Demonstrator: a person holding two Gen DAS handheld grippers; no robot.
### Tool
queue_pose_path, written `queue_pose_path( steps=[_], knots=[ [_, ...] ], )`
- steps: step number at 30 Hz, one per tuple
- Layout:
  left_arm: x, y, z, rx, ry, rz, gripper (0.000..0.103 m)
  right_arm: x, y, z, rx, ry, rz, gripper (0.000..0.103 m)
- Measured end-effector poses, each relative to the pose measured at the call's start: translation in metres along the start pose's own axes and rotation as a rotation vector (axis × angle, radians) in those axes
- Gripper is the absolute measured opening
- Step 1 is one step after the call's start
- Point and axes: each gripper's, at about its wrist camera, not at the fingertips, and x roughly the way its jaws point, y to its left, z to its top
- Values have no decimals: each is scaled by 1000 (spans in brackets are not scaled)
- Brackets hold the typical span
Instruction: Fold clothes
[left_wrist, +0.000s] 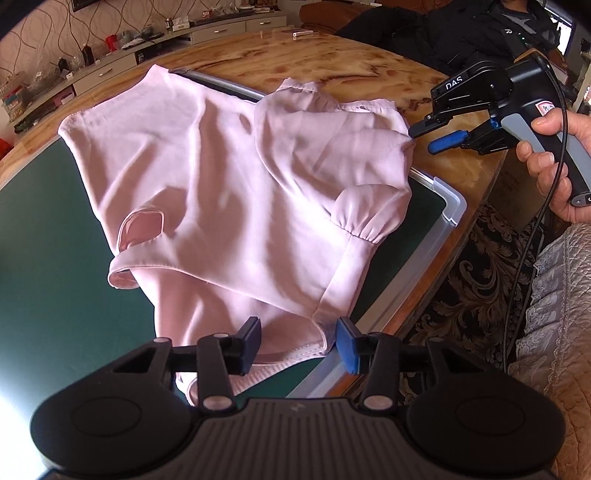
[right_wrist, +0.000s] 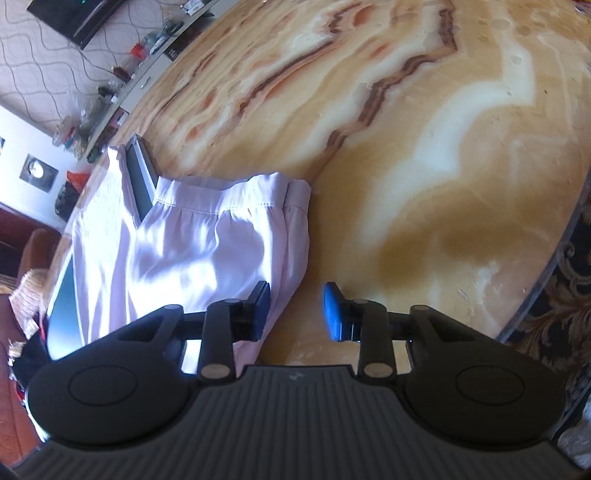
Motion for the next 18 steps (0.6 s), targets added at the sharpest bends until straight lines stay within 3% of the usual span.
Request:
queue_pose_path(
  steps=[8,10,18],
  knots=[
    [-11,-13,16,44,-100,-87,64,3,-3,-5,49,47,85,38],
    [-5,-20,18,75,-99,-93,69,9,-7,-3,90,62,122,39],
    [21,-28,12,120,-43,-71,68,24,-23,0,193,42,210,39]
  ],
)
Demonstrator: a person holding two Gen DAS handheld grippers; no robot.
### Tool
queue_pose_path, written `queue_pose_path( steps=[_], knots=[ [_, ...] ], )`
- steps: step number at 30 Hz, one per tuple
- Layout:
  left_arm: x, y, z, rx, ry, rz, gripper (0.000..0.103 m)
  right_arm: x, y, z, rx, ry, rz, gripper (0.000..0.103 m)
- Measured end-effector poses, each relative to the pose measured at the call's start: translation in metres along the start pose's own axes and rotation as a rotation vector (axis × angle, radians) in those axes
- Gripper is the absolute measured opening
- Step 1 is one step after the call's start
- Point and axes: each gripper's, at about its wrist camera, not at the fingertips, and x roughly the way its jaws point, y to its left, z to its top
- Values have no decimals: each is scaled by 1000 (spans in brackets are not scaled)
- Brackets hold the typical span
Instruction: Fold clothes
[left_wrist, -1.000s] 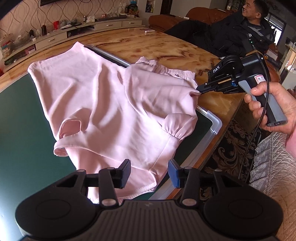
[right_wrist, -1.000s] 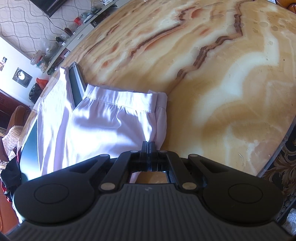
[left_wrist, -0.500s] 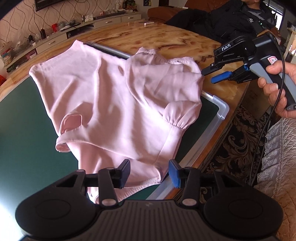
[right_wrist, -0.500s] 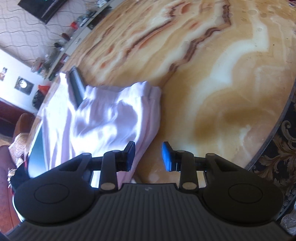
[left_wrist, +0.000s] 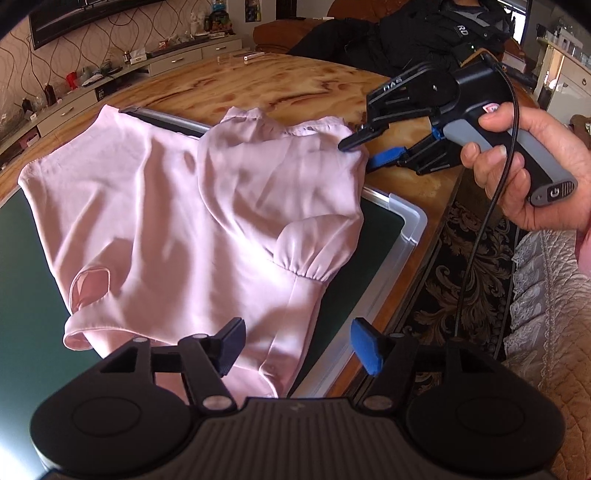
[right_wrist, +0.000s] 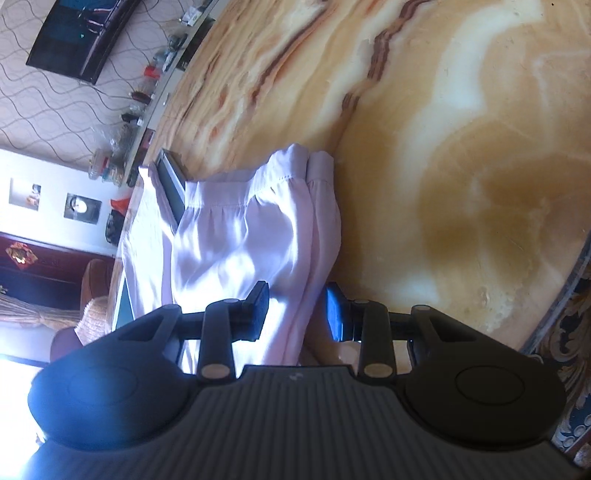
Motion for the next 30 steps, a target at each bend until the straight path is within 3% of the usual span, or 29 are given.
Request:
queue_pose_path(
  steps=[6,7,8,9,16,20,24,30],
  knots=[
    [2,3,-6,-8,3,-7,67,10,-10,12,17,-38,77,39],
    [2,3,-6,-8,2,-7,67,11,-10,13,13,-44,75,35],
    [1,3,-6,-9,2,-6,67,11,-10,13,11,-50,76,18],
    [1,3,-6,-9,1,-5,67,11,-11,13,12,-56,85,10],
    [2,-2,1,23,-36,-37,67,-19,24,11,-107,-149,125,4],
    [8,-4,-1,48,-24,-45,66,-31,94,9,-328,-165,138,4],
    [7,-3,-3,48,-23,-55,66,-6,191,-8,-637,-99,82,4],
    [7,-4,-6,67,-21,-55,67,104,321,-89,-1153,193,-64,4]
  ],
)
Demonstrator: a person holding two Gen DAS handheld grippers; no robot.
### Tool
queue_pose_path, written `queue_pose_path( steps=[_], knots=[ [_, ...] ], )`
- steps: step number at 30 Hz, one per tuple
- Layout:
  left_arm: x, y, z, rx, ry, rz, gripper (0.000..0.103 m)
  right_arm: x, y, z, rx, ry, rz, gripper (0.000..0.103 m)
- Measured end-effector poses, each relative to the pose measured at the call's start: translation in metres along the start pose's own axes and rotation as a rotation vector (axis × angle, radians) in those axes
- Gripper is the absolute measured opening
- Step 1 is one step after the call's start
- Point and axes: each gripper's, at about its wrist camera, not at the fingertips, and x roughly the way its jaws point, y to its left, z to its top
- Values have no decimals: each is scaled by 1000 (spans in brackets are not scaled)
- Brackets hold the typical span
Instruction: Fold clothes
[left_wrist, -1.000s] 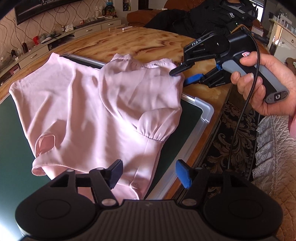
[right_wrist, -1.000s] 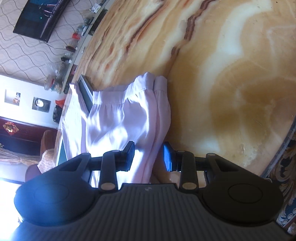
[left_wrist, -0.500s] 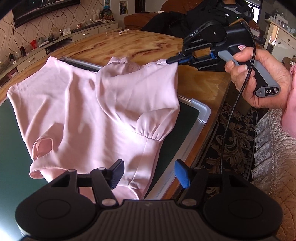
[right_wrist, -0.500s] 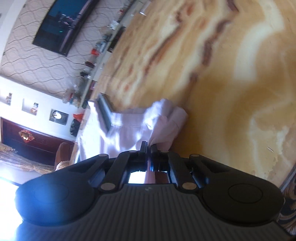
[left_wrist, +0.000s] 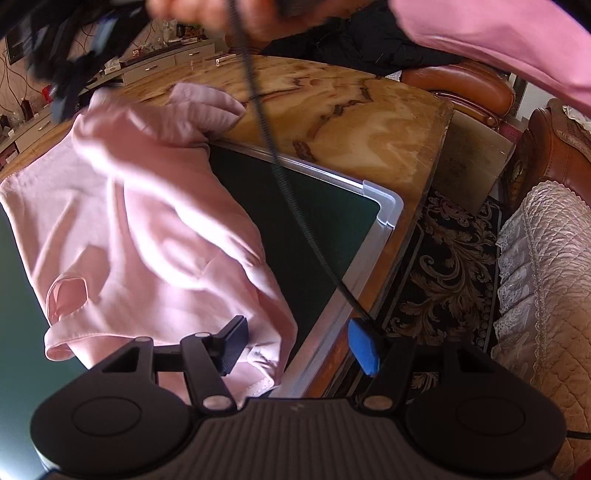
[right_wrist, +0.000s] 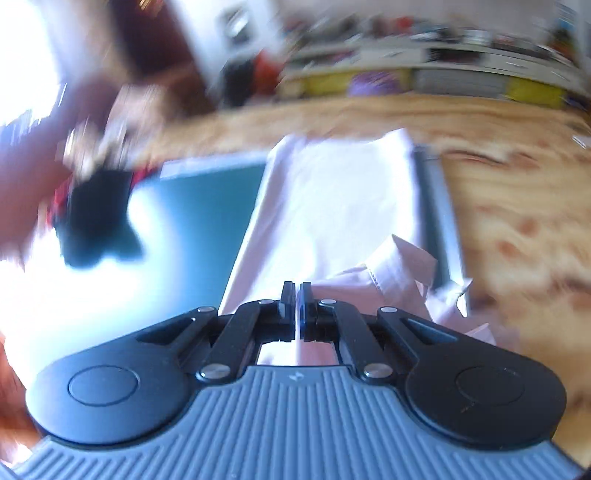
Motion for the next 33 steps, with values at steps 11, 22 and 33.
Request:
queue_pose_path(
  steps=[11,22,33],
  knots=[
    [-5,0,-5,9,-7,-17,68,29,7,19,-23,67,-44,35],
    [-2,0,-4,4,-9,-27,70,16,-54,-9,121,111,-74,35],
    [-1,-2,-4,11,-8,-25,72,73,0,-13,28,241,-164,35]
  ],
)
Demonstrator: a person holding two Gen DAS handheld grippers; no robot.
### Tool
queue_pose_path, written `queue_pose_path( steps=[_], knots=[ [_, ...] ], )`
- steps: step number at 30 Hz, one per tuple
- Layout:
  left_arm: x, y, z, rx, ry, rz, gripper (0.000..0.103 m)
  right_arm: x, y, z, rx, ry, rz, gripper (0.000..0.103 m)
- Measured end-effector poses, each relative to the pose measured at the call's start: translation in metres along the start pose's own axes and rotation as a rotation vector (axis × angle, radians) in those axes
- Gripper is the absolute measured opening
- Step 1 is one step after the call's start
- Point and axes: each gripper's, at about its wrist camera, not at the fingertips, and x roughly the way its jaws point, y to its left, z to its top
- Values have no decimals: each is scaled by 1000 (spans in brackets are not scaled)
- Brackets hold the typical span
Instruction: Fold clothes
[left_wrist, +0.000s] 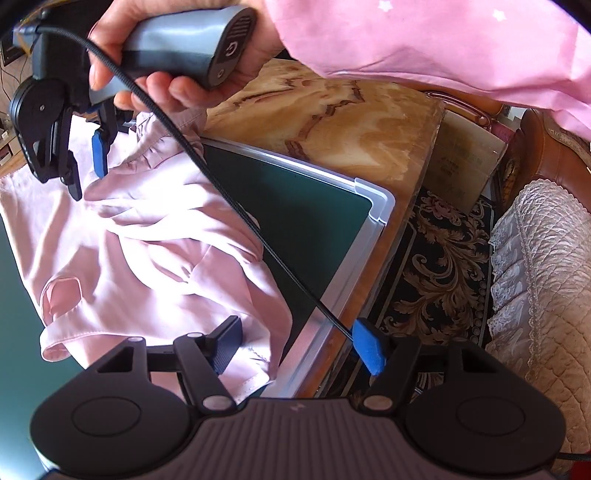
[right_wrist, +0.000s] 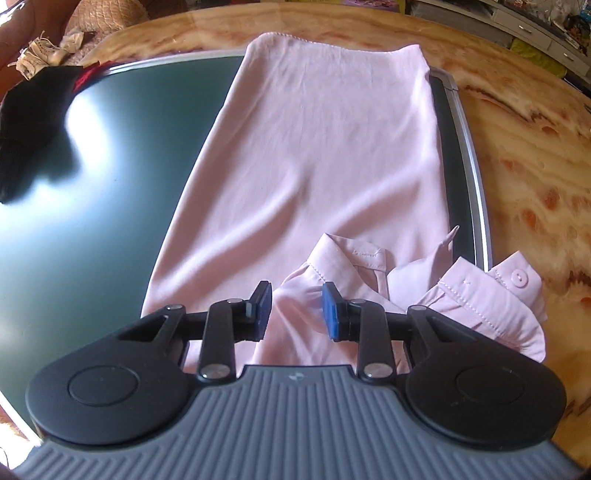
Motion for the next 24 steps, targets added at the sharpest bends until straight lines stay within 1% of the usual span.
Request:
queue_pose_path(
  steps=[3,5,6,7,8,11,14,15,17,19,20,21,22,23,24],
  knots=[
    [0,0,0,-4,0,-3,72,11,8,-2,-24,10,-47,35],
    [-1,0,-1,-1,-1,-2,72,12,7,-8,-34,-6,-68,35],
    [-1,0,-1,0,-1,-1,72,12,6,-11,-40,-13,-78,28],
    [-1,0,-1,1,-1,-1,72,11,3,-14,-35,-23,-84,18],
    [-1,0,-1,1,-2,-2,72,6,-4,-18,-12,-37,-81,5],
    [-2,0,-1,1,-1,-2,72,-24,-34,-33,88,-120,-69,4],
    [-2,0,-1,5,-1,0,72,-70,-75,-63,230,-226,-48,4],
    [-2,0,-1,6,-1,0,72,-84,-88,-76,272,-258,-55,4],
    [-2,-1,-1,8,0,3,72,-111,-117,-105,377,-313,-80,4],
    [-2,-1,-1,10,1,4,72,-125,-143,-138,494,-324,-124,5],
    [-2,-1,-1,10,1,5,72,-128,-155,-154,552,-320,-170,7],
    [-2,-2,-1,10,1,6,72,-129,-165,-169,602,-312,-219,16],
    [-2,-2,-1,10,2,7,72,-130,-175,-183,655,-304,-268,22],
    [-2,-2,-1,11,2,9,72,-129,-185,-195,711,-302,-312,32],
    [-2,-3,-1,12,3,10,72,-130,-191,-203,760,-311,-344,33]
  ],
)
